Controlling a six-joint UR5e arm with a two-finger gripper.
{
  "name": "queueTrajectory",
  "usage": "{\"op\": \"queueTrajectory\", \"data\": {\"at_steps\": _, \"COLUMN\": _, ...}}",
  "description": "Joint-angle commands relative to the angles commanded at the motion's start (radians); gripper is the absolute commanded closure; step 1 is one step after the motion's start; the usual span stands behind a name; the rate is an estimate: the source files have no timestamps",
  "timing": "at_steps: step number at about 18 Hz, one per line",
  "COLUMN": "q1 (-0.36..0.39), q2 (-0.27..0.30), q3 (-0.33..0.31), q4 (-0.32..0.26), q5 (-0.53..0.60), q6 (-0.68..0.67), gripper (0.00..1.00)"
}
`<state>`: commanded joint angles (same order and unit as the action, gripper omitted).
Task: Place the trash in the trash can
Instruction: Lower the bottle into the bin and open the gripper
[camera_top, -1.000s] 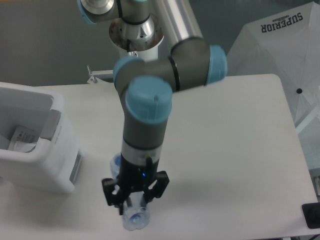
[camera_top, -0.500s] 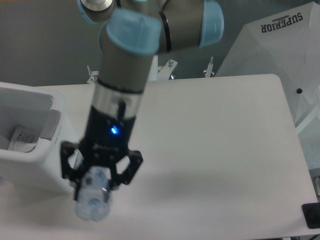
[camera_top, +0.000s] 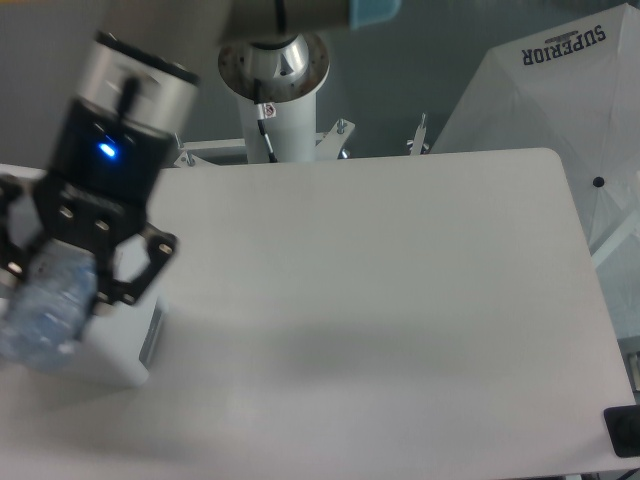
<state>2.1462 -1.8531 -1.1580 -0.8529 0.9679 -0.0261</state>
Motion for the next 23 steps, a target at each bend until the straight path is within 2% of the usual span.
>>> {"op": "queueTrajectory", "data": {"at_steps": 3, "q1": -0.012, "q2": 0.031, "q3": -0.072, "q4": 0.009, "q5": 0.0, "q6": 0.009, "gripper": 0.44}}
{"op": "queueTrajectory", "data": {"at_steps": 7, "q1": -0.035, "q2": 0.049, "q3": -0.164, "q4": 0.069, "q5": 0.002, "q6": 0.035, "gripper": 0.43}}
{"op": "queueTrajectory", "data": {"at_steps": 12, "q1": -0.052, "q2": 0.089, "q3": -0.236, "q4": 0.074, "q5": 0.002, "q6": 0.06, "gripper": 0.38}}
{"op": "queueTrajectory", "data": {"at_steps": 13, "q1": -0.052, "q2": 0.095, "q3": -0.252, "q4": 0.074, "q5": 0.002, "q6": 0.075, "gripper": 0.35}}
{"op": "queueTrajectory", "data": {"at_steps": 14, "q1": -0.054, "q2": 0.1, "q3": -0.264, "q4": 0.074, "q5": 0.002, "q6": 0.086, "gripper": 0.28}}
{"op": "queueTrajectory", "data": {"at_steps": 15, "q1": -0.057, "q2": 0.107, "q3": -0.279, "q4": 0.074, "q5": 0.002, "q6": 0.093, "gripper": 0.15}}
{"op": "queueTrajectory", "data": {"at_steps": 18, "q1": -0.065, "q2": 0.127, "q3": -0.319, "q4": 0.074, "q5": 0.005, "q6": 0.127, "gripper": 0.05}}
{"op": "queueTrajectory", "data": {"at_steps": 21, "q1": -0.065, "q2": 0.14, "q3": -0.338, "q4": 0.074, "q5": 0.006, "q6": 0.13, "gripper": 0.0}}
{"op": "queueTrajectory", "data": {"at_steps": 23, "q1": -0.065, "q2": 0.14, "q3": -0.338, "q4": 0.072, "q5": 0.009, "q6": 0.133, "gripper": 0.0}}
